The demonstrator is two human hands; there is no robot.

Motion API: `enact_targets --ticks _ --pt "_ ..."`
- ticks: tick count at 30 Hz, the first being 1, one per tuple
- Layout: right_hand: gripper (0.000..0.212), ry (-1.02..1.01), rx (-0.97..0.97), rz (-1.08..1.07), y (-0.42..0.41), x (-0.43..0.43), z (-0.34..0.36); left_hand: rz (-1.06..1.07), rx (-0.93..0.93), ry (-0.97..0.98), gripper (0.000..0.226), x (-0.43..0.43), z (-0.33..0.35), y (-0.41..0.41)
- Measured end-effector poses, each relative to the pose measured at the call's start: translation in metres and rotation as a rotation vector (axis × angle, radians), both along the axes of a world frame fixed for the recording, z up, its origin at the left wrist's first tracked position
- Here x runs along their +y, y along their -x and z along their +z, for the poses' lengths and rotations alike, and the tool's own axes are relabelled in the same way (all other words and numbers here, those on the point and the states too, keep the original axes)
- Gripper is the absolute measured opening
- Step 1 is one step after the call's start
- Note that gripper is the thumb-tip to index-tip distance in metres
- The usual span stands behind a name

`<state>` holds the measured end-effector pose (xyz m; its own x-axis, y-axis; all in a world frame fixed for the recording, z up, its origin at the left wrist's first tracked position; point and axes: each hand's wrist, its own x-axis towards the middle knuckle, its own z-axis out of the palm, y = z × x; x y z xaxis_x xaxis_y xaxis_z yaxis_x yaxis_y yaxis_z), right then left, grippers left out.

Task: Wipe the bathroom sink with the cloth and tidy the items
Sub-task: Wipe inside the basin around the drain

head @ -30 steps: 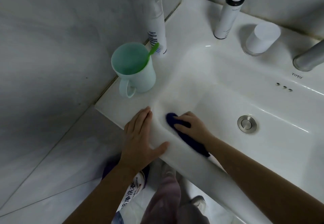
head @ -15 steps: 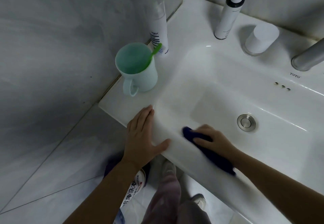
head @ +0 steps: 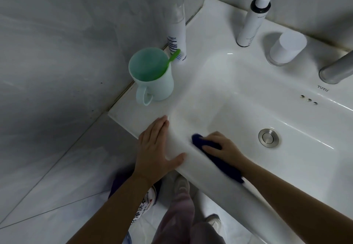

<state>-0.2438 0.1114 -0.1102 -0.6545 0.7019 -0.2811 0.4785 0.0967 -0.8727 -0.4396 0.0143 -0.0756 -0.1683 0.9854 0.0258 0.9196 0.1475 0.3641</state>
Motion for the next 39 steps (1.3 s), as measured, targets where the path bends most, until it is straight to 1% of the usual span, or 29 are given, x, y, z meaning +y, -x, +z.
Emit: enact_targets --ticks 2,4,6,8,10,13,15,16,17,18,19,20,23,24,25,26,27,29,30,31,32,34,35,36,37,39 --pt "0.031 -0.027 0.000 -0.003 0.037 0.013 -0.004 0.001 -0.001 0.023 0.090 0.001 0.000 -0.001" --pt "0.029 0.004 0.065 0.006 0.058 0.014 0.008 0.020 -0.016 0.042 0.091 0.001 0.003 -0.001" --pt "0.024 0.012 0.147 0.076 0.045 0.003 0.016 0.014 -0.022 0.058 0.091 0.001 0.005 -0.002" --pt "0.024 0.029 0.185 0.125 0.025 -0.004 0.013 0.002 -0.038 0.073 0.091 -0.001 0.005 -0.002" --pt "0.027 -0.065 0.164 0.093 0.032 0.002 0.005 0.000 -0.040 0.068 0.092 0.000 0.005 -0.001" --pt "0.038 -0.271 0.147 -0.093 0.071 0.025 -0.016 -0.025 -0.022 0.037 0.088 0.000 0.003 0.002" --pt "0.039 -0.403 0.158 -0.352 0.080 0.055 -0.034 -0.054 0.004 0.005 0.085 0.002 0.004 0.003" --pt "0.038 -0.392 0.155 -0.515 0.077 0.074 -0.038 -0.087 0.020 -0.001 0.084 0.006 0.006 0.004" --pt "0.037 -0.328 0.143 -0.660 0.072 0.089 -0.038 -0.131 0.037 -0.001 0.083 0.011 0.007 0.005" --pt "0.037 -0.268 0.137 -0.737 0.069 0.095 -0.040 -0.175 0.055 0.002 0.082 0.017 0.008 0.006" --pt "0.036 -0.269 0.140 -0.716 0.068 0.091 -0.041 -0.209 0.073 0.007 0.082 0.024 0.008 0.008" --pt "0.035 -0.313 0.181 -0.614 0.069 0.077 -0.039 -0.222 0.080 0.016 0.082 0.030 0.008 0.010" --pt "0.032 -0.516 0.326 -0.123 0.075 0.031 -0.040 -0.150 0.050 0.039 0.083 0.039 0.009 0.012" --pt "0.032 -0.580 0.336 -0.051 0.074 0.035 -0.044 -0.134 0.048 0.037 0.083 0.039 0.008 0.011" --pt "0.032 -0.650 0.318 -0.078 0.076 0.047 -0.047 -0.133 0.050 0.036 0.083 0.038 0.007 0.011" --pt "0.033 -0.685 0.293 -0.200 0.079 0.065 -0.051 -0.138 0.056 0.035 0.083 0.038 0.006 0.011" --pt "0.035 -0.642 0.259 -0.383 0.082 0.085 -0.050 -0.140 0.064 0.032 0.083 0.037 0.005 0.011" --pt "0.037 -0.440 0.210 -0.753 0.083 0.118 -0.041 -0.143 0.081 0.027 0.083 0.038 0.005 0.011" --pt "0.037 -0.379 0.197 -0.833 0.083 0.122 -0.039 -0.142 0.084 0.027 0.083 0.039 0.005 0.011" --pt "0.037 -0.383 0.202 -0.826 0.085 0.114 -0.038 -0.142 0.080 0.033 0.083 0.039 0.005 0.011" --pt "0.037 -0.420 0.255 -0.746 0.088 0.098 -0.037 -0.142 0.073 0.045 0.083 0.039 0.006 0.010" --pt "0.035 -0.543 0.333 -0.462 0.096 0.057 -0.037 -0.150 0.086 0.055 0.082 0.038 0.009 0.010" --pt "0.034 -0.624 0.321 -0.355 0.097 0.045 -0.040 -0.161 0.102 0.046 0.082 0.038 0.010 0.009" --pt "0.033 -0.676 0.304 -0.327 0.096 0.049 -0.043 -0.176 0.112 0.037 0.082 0.039 0.012 0.007" --pt "0.034 -0.686 0.282 -0.403 0.093 0.064 -0.045 -0.195 0.118 0.030 0.081 0.041 0.013 0.006" --pt "0.037 -0.580 0.187 -0.679 0.085 0.111 -0.044 -0.241 0.151 -0.011 0.078 0.055 0.016 0.002"
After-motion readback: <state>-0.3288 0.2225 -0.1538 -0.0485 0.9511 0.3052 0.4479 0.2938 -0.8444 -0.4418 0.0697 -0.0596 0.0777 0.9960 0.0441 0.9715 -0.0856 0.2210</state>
